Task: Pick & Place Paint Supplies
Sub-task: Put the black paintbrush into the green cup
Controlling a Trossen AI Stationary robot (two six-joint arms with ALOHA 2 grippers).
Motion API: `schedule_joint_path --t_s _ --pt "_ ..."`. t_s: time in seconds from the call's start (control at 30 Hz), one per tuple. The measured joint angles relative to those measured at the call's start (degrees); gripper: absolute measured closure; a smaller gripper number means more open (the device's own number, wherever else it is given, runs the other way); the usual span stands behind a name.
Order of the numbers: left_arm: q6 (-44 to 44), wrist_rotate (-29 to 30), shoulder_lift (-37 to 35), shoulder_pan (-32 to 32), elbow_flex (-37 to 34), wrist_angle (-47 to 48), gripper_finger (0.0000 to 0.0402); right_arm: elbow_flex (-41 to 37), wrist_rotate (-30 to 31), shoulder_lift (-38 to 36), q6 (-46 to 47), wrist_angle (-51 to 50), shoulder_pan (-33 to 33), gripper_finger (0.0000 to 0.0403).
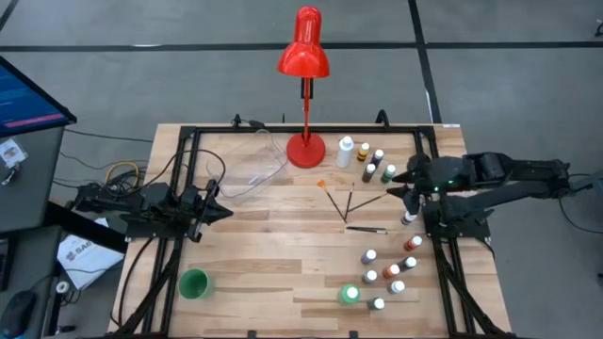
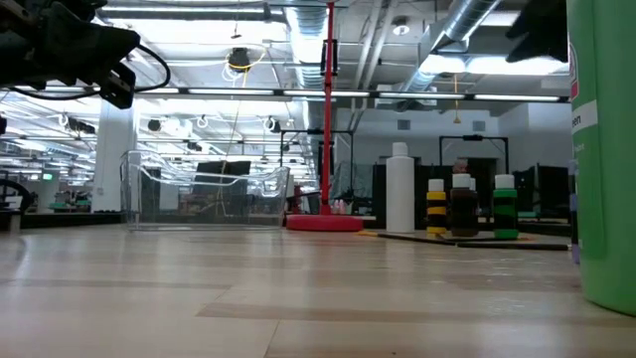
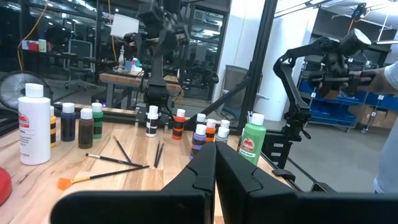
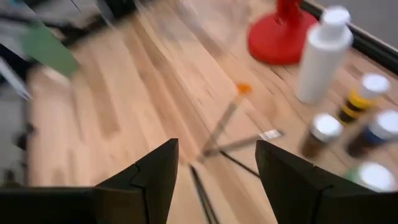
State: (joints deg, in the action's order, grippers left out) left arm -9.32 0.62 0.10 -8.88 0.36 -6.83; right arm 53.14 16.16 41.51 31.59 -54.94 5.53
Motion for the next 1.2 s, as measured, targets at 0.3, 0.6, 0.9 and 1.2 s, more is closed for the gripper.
schedule_joint_path --t_s 0.3,0.6,0.9,1.2 --pt "-1.8 0.0 0.0 0.0 0.0 -1.3 0.0400 0.9 -10.4 11.2 -2.7 -5.9 -5.3 0.0193" --pt "-2.1 0.0 0.0 0.0 0.0 -1.5 0.0400 0.8 -15.2 22.5 -7.1 -12.4 -6.0 0.0193" --pt "-2.1 0.0 0.0 0.0 0.0 -2.4 0.0400 -3.4 -17.3 28.2 -17.3 -11.1 -5.7 0.0193" --pt "-2.1 0.0 0.0 0.0 0.0 -2.8 0.0400 -10.8 -18.1 27.8 -21.0 -5.0 -5.9 0.0193"
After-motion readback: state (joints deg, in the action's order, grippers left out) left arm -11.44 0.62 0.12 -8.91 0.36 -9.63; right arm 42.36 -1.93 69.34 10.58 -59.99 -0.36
